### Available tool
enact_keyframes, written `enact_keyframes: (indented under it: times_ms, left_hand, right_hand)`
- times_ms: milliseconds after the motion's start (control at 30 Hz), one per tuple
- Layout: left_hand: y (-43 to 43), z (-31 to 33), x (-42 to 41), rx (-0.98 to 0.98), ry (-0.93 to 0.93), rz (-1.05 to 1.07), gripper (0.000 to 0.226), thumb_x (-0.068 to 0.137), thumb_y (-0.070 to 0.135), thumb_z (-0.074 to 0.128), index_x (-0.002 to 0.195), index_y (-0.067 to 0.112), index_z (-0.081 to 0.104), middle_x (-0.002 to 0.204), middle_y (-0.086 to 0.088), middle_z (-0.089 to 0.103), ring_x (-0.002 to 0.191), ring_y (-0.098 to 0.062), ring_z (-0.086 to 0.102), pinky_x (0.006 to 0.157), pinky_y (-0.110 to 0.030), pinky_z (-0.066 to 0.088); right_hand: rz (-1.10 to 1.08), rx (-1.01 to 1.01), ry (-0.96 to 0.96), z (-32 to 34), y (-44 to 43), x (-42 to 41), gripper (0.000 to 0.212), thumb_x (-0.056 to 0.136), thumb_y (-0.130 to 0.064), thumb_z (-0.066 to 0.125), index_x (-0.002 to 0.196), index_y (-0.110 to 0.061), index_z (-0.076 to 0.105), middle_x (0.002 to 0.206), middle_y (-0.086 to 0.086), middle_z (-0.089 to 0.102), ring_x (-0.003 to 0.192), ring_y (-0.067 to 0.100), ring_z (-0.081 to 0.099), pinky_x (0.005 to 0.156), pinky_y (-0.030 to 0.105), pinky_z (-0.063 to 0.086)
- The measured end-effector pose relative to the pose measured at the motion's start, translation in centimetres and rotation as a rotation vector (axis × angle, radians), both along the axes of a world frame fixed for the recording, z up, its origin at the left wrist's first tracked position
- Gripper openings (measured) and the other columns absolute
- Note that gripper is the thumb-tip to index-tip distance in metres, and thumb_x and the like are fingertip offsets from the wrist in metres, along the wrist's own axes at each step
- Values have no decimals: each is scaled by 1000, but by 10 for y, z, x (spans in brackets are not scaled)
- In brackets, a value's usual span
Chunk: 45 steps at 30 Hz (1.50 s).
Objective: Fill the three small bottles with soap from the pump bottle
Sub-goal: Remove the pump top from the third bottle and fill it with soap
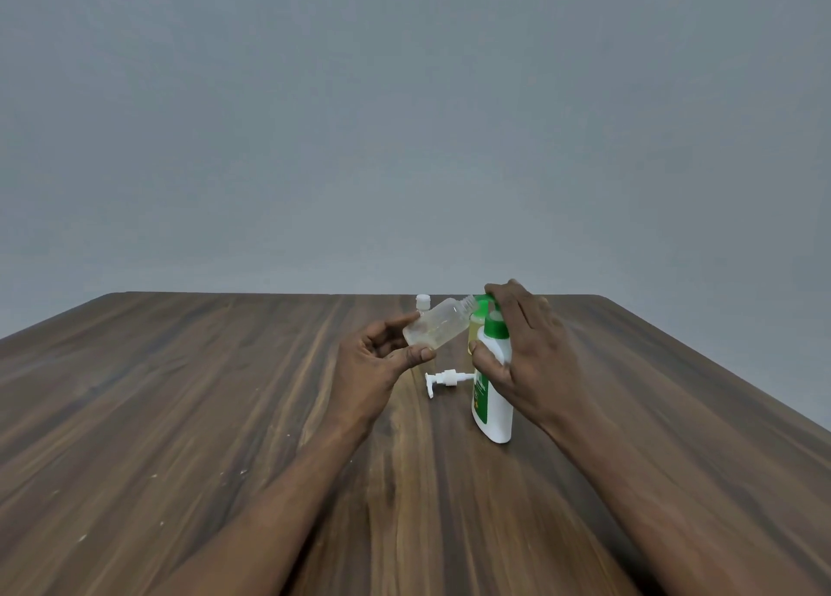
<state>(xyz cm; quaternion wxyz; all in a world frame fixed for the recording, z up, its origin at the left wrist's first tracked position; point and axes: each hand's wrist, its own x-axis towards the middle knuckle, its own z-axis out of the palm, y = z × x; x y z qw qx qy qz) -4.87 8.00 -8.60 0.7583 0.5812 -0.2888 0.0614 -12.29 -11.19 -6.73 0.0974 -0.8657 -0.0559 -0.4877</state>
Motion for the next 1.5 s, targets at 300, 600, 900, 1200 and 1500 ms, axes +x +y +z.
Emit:
enact_keyframes:
  times_ms: [300, 600, 900, 1200, 1500]
  left_hand:
    - [1, 0, -2, -6, -3, -9, 49, 70, -4, 84, 117, 4, 71, 108, -9, 77, 102, -23, 74, 87, -32, 61]
    - [2, 1, -1, -9, 3, -35, 49, 72, -6, 83, 119, 5, 70, 109, -8, 77, 102, -22, 74, 87, -31, 61]
    - [1, 1, -1, -30, 14, -36, 49, 71, -7, 82, 117, 5, 71, 108, -9, 77, 101, -22, 74, 85, -30, 61]
    - [-1, 2, -1, -65, 31, -82, 46, 72, -8, 81, 114, 8, 71, 108, -8, 77, 102, -23, 74, 84, -28, 60]
    - [0, 1, -2, -51, 23, -67, 47, 71, -6, 83, 114, 9, 72, 109, -8, 77, 102, -22, 74, 83, -27, 60]
  right_hand:
    - [-35, -53, 54, 1, -3, 2, 50, 89, -41, 49, 131, -13, 55, 131, 1, 58, 136, 23, 45, 107, 50, 39]
    - [-8, 8, 49, -1, -1, -1, 64, 86, -45, 51, 142, -15, 46, 141, 1, 51, 136, 22, 44, 110, 53, 36]
    - [-47, -35, 91, -2, -2, 2, 54, 92, -46, 44, 136, -16, 52, 137, 1, 56, 140, 22, 41, 111, 53, 34]
    - [-3, 4, 26, -3, -1, 1, 61, 85, -43, 53, 139, -16, 48, 137, -2, 53, 134, 21, 47, 110, 51, 37]
    - [-54, -12, 36, -6, -2, 2, 61, 87, -46, 50, 140, -15, 49, 140, 2, 54, 138, 22, 43, 113, 52, 33]
